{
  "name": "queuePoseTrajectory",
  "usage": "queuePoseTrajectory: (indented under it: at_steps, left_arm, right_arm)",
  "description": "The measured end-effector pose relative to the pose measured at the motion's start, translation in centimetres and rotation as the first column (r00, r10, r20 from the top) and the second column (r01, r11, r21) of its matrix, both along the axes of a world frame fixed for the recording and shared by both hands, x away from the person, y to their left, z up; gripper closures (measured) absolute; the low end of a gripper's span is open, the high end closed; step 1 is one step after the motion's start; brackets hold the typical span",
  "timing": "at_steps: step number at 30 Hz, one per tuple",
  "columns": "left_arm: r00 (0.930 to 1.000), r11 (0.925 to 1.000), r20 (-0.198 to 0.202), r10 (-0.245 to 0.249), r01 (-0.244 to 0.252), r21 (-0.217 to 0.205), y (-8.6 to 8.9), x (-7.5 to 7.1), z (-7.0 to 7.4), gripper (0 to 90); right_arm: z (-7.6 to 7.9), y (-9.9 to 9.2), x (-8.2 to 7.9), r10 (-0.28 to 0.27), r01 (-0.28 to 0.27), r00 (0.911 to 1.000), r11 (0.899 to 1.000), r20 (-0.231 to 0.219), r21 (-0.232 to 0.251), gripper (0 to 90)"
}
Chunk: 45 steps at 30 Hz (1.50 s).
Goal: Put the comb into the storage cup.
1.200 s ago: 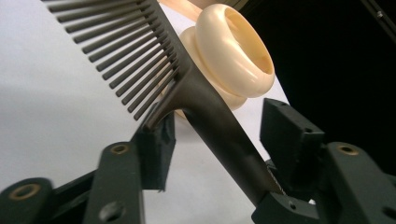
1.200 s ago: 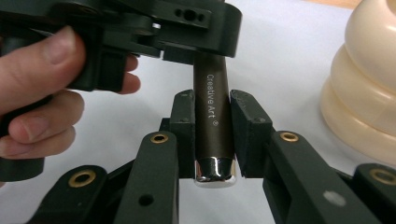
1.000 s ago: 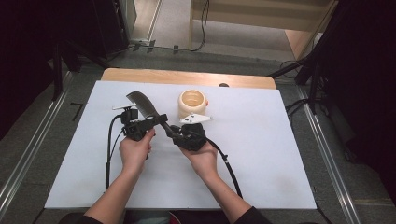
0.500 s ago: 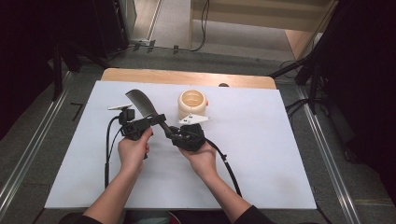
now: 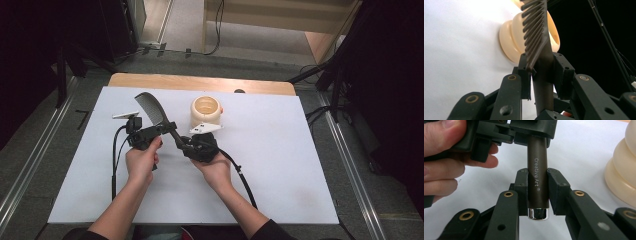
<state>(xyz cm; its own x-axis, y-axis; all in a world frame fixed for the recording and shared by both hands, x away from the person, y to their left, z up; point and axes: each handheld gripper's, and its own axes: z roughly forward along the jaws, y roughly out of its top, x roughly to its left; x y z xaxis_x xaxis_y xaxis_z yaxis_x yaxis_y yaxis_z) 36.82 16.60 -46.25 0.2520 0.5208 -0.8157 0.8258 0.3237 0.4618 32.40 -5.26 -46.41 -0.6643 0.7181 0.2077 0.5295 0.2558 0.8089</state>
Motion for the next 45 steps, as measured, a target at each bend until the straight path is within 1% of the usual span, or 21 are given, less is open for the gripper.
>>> queuePoseTrajectory:
  at_steps: [4, 7, 9, 11, 12, 14, 16, 17, 20, 22, 23, 24, 27, 30, 32, 34, 37, 40, 42, 44, 45]
  left_arm:
    - [1.0000, 1.0000, 0.002, -0.003, 0.003, -0.009, 0.0, 0.0, 0.0, 72.1]
    - [0.9999, 0.9998, -0.002, -0.010, 0.010, -0.016, 0.0, 0.0, 0.0, 72.5]
    - [0.9999, 0.9997, 0.001, -0.014, 0.014, -0.017, -0.1, 0.0, 0.0, 72.6]
    - [0.9998, 0.9996, 0.003, -0.019, 0.019, -0.020, -0.2, -0.1, 0.1, 72.7]
    - [0.9998, 0.9997, 0.003, -0.019, 0.019, -0.017, -0.2, -0.1, 0.1, 72.7]
    - [0.9997, 0.9997, 0.009, -0.023, 0.023, -0.007, -0.3, -0.1, 0.2, 72.7]
    - [0.9997, 0.9998, 0.012, -0.022, 0.022, 0.001, -0.3, -0.1, 0.3, 72.7]
    - [0.9995, 0.9997, 0.020, -0.023, 0.023, 0.011, -0.3, -0.1, 0.3, 72.7]
    - [0.9990, 0.9990, 0.035, -0.028, 0.027, 0.034, -0.4, -0.2, 0.5, 72.7]
    - [0.9988, 0.9987, 0.037, -0.030, 0.028, 0.041, -0.5, -0.2, 0.6, 72.7]
    - [0.9983, 0.9979, 0.044, -0.038, 0.036, 0.055, -0.5, -0.2, 0.6, 72.6]
    - [0.9983, 0.9976, 0.044, -0.038, 0.035, 0.059, -0.6, -0.2, 0.7, 72.7]
    - [0.9973, 0.9960, 0.055, -0.049, 0.045, 0.077, -0.6, -0.2, 0.8, 72.7]
    - [0.9966, 0.9944, 0.060, -0.056, 0.050, 0.092, -0.7, -0.3, 0.9, 72.7]
    - [0.9963, 0.9937, 0.063, -0.058, 0.052, 0.099, -0.8, -0.3, 1.0, 72.7]
    - [0.9955, 0.9922, 0.068, -0.066, 0.058, 0.110, -0.9, -0.3, 1.0, 72.7]
    - [0.9942, 0.9895, 0.074, -0.079, 0.069, 0.127, -1.0, -0.3, 1.2, 72.7]
    - [0.9907, 0.9837, 0.089, -0.103, 0.088, 0.157, -1.2, -0.4, 1.5, 72.7]
    - [0.9881, 0.9796, 0.100, -0.117, 0.098, 0.175, -1.4, -0.4, 1.7, 72.7]
    - [0.9846, 0.9741, 0.112, -0.134, 0.111, 0.197, -1.6, -0.5, 1.8, 72.6]
    - [0.9829, 0.9712, 0.114, -0.145, 0.119, 0.206, -1.7, -0.5, 1.8, 72.7]
  right_arm:
    - [0.1, -0.1, 0.1, 0.010, -0.010, 0.9999, 1.000, -0.006, 0.007, 69.0]
    - [0.1, -0.1, 0.1, 0.014, -0.014, 0.9999, 1.000, -0.006, -0.008, 68.2]
    - [0.2, -0.2, 0.1, 0.014, -0.014, 0.9999, 1.000, -0.003, -0.004, 66.3]
    - [0.4, -0.3, 0.2, 0.018, -0.018, 0.9998, 1.000, -0.001, -0.004, 61.0]
    - [0.4, -0.3, 0.3, 0.026, -0.026, 0.9996, 1.000, -0.006, 0.003, 55.4]
    - [0.4, -0.4, 0.4, 0.042, -0.041, 0.9989, 0.999, -0.021, 0.011, 45.7]
    - [0.5, -0.5, 0.6, 0.048, -0.048, 0.9982, 0.999, -0.037, 0.008, 39.8]
    - [0.5, -0.6, 0.6, 0.049, -0.049, 0.9979, 0.999, -0.043, 0.007, 38.2]
    - [0.5, -0.8, 0.6, 0.053, -0.053, 0.9972, 0.999, -0.053, 0.007, 35.3]
    - [0.6, -1.0, 0.6, 0.059, -0.059, 0.9969, 0.998, -0.053, -0.001, 33.9]
    - [0.6, -1.0, 0.6, 0.059, -0.059, 0.9968, 0.998, -0.054, 0.001, 33.4]
    - [0.7, -1.1, 0.6, 0.063, -0.063, 0.9966, 0.998, -0.054, 0.000, 32.4]
    - [0.9, -1.5, 0.5, 0.077, -0.076, 0.9949, 0.997, -0.065, 0.017, 30.2]
    - [1.1, -1.8, 0.5, 0.092, -0.092, 0.9931, 0.996, -0.073, 0.011, 27.8]
    - [1.1, -1.9, 0.4, 0.097, -0.097, 0.9926, 0.995, -0.073, -0.004, 27.3]
    - [1.1, -2.0, 0.3, 0.103, -0.104, 0.9925, 0.994, -0.066, -0.020, 27.4]
    - [1.2, -2.2, 0.1, 0.114, -0.115, 0.9911, 0.993, -0.069, -0.011, 27.3]
    - [1.3, -2.5, 0.0, 0.129, -0.130, 0.9892, 0.992, -0.069, -0.005, 27.4]
    - [1.2, -2.7, 0.0, 0.137, -0.137, 0.9886, 0.991, -0.062, 0.005, 27.3]
    - [1.2, -3.1, -0.1, 0.148, -0.147, 0.9872, 0.989, -0.058, 0.020, 27.0]
    - [1.2, -3.2, -0.1, 0.151, -0.150, 0.9864, 0.988, -0.064, 0.028, 27.0]
